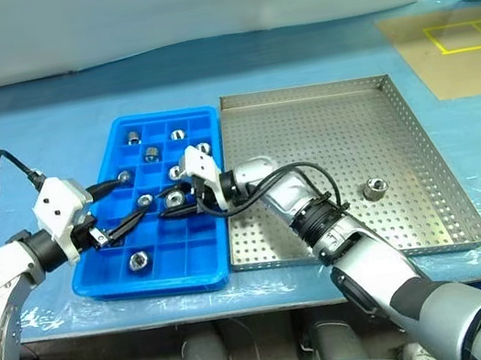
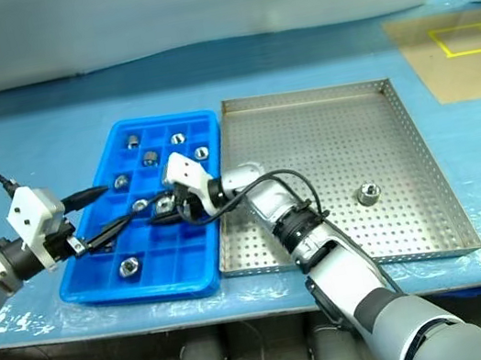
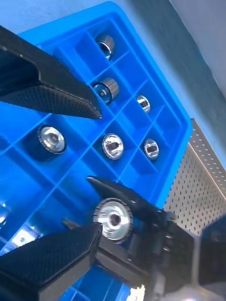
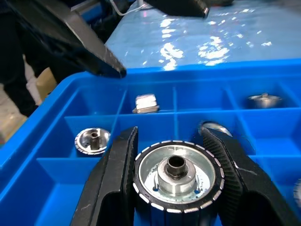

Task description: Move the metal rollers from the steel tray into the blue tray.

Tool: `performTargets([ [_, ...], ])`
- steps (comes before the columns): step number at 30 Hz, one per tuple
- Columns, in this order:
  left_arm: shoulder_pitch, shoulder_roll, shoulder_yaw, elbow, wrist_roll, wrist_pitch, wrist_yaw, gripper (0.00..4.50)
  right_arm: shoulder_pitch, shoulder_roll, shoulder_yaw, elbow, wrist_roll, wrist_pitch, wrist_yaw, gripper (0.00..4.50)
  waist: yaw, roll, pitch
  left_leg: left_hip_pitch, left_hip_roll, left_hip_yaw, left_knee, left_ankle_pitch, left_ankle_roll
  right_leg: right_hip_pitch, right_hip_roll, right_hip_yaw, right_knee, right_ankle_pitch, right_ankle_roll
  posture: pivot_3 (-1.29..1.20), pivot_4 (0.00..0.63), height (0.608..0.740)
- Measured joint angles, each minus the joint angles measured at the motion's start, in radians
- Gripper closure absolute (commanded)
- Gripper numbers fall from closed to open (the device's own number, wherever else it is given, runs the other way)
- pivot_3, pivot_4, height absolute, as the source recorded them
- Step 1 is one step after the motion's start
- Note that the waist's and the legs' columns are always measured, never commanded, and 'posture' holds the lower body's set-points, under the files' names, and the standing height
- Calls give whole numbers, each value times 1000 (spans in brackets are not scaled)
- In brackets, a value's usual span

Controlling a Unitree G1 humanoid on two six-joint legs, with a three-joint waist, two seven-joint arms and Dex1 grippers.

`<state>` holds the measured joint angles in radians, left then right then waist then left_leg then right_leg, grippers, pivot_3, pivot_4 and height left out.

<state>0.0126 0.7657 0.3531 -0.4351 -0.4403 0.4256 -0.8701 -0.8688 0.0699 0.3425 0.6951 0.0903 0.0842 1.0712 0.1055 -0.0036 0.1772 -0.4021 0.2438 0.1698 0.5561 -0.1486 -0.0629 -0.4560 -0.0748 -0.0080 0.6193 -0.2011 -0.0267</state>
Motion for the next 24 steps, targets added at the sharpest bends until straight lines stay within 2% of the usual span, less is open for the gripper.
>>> performTargets([
  [18, 107, 17, 13, -48, -32, 6, -42, 765, -15, 6, 16, 37, -58, -54, 61, 2794, 18, -1, -1, 2, 0, -2, 0, 1, -1, 2, 0, -1, 2, 0, 0, 277, 150, 740],
  [20, 103, 20, 12, -47, -32, 6, -42, 765, -9, 5, 17, 33, -63, -63, 62, 2041, 19, -1, -1, 3, 0, -2, 0, 1, -1, 3, 0, -1, 2, 0, 0, 274, 150, 740],
  [24, 70, 20, 8, -44, -32, 6, -42, 765, 5, 5, 15, 13, -61, -51, 67, 853, 19, -1, -1, 5, 0, -2, 0, 1, -1, 4, 0, 0, 3, 0, 0, 262, 150, 740],
])
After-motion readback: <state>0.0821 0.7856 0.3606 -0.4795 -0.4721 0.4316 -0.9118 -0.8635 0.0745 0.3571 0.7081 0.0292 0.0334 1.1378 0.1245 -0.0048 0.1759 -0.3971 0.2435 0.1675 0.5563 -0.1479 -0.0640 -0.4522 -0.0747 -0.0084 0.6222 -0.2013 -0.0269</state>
